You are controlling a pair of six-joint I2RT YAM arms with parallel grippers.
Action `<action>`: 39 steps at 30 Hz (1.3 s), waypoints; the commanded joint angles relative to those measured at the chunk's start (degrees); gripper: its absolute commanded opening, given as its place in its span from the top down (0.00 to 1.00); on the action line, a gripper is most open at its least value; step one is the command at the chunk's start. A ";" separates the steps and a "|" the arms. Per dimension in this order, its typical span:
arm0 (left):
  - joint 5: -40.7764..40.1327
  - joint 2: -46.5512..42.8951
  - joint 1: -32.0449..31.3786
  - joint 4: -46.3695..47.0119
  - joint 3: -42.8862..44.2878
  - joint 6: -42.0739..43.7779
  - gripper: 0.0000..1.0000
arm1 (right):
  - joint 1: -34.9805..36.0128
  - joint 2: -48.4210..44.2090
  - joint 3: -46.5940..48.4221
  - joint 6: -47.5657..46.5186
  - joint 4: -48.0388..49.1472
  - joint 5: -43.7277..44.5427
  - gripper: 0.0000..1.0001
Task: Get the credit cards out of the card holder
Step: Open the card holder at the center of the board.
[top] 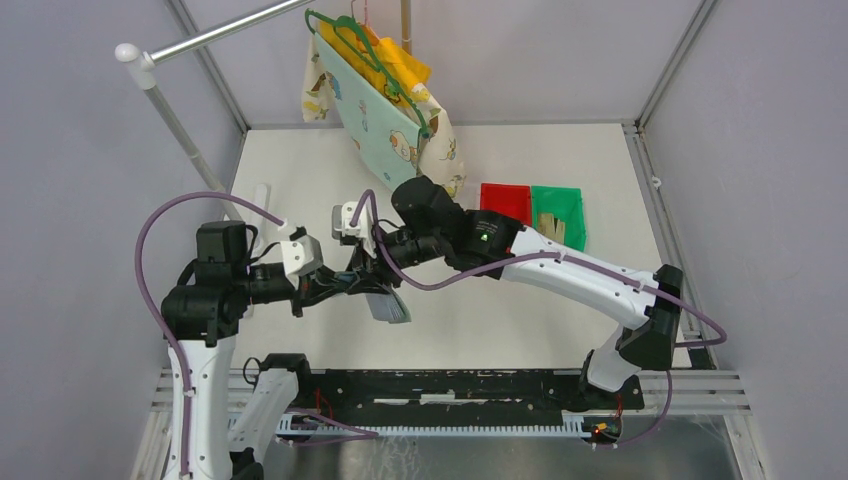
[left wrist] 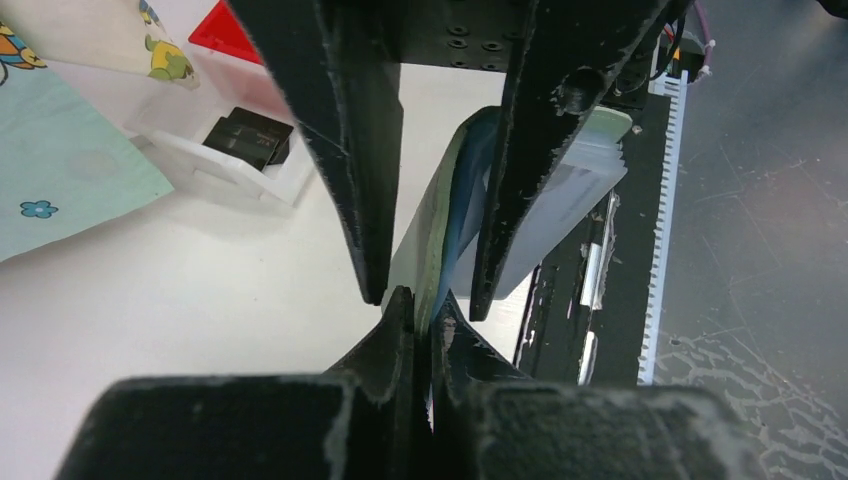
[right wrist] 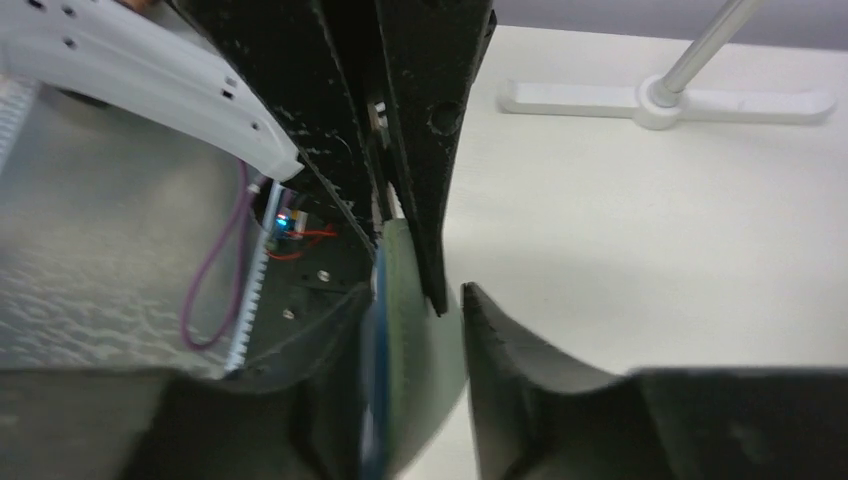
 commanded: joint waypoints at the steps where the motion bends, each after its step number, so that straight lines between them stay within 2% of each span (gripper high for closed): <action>1: 2.36 -0.30 0.01 0.00 2.68 2.48 0.98 | 0.40 -1.05 3.46 0.43 1.48 -1.89 0.72; 3: 2.27 -0.23 0.01 -0.43 2.78 3.08 0.98 | 0.35 -2.03 2.52 0.53 2.25 -2.05 0.93; 4: 2.21 -0.21 0.01 -0.51 2.78 3.08 0.98 | 0.32 -2.70 1.82 0.49 2.46 -2.11 0.99; 5: 2.26 -0.07 0.01 -0.57 2.85 3.14 0.98 | 0.27 -3.43 1.15 0.43 2.90 -2.17 1.00; 6: 2.33 -0.05 0.01 -0.61 2.91 3.21 0.92 | 0.22 -3.98 0.46 0.44 3.19 -2.14 1.00; 7: 2.37 -0.04 0.01 -0.49 3.06 2.97 0.79 | 0.03 -4.68 -0.26 0.36 3.48 -2.59 1.00; 9: 2.80 0.10 0.01 -0.06 3.20 1.39 0.26 | -0.35 -5.84 -1.66 1.15 4.84 -3.26 1.00; 10: 3.44 0.02 0.01 0.54 3.05 0.16 0.11 | -0.59 -6.48 -2.28 2.09 5.81 -3.22 1.00; 12: 5.41 -0.53 0.01 2.44 2.31 -3.10 0.01 | -1.33 -8.22 -4.57 4.73 9.75 -3.58 1.00; 16: 8.09 -3.21 0.01 11.33 -0.63 -13.96 0.00 | -2.96 -13.56 -12.64 14.31 23.51 -5.94 1.00; 18: 9.39 -4.54 0.01 14.16 -1.28 -17.19 0.00 | -3.03 -15.08 -14.69 16.18 27.44 -6.21 1.00; 23: 12.02 -5.41 0.01 12.82 0.42 -15.28 0.00 | -3.53 -15.81 -14.49 15.81 26.26 -6.15 1.00; 26: 12.26 -4.86 0.01 12.40 0.36 -13.97 0.00 | -3.64 -16.56 -15.76 18.14 29.63 -5.51 1.00; 34: 15.47 -5.15 0.01 20.91 -0.30 -23.76 0.01 | -3.69 -19.74 -27.73 33.94 55.82 -7.07 1.00; 39: 17.88 -4.74 0.01 21.39 0.77 -28.68 0.06 | -3.71 -22.24 -35.53 40.75 70.93 -3.12 1.00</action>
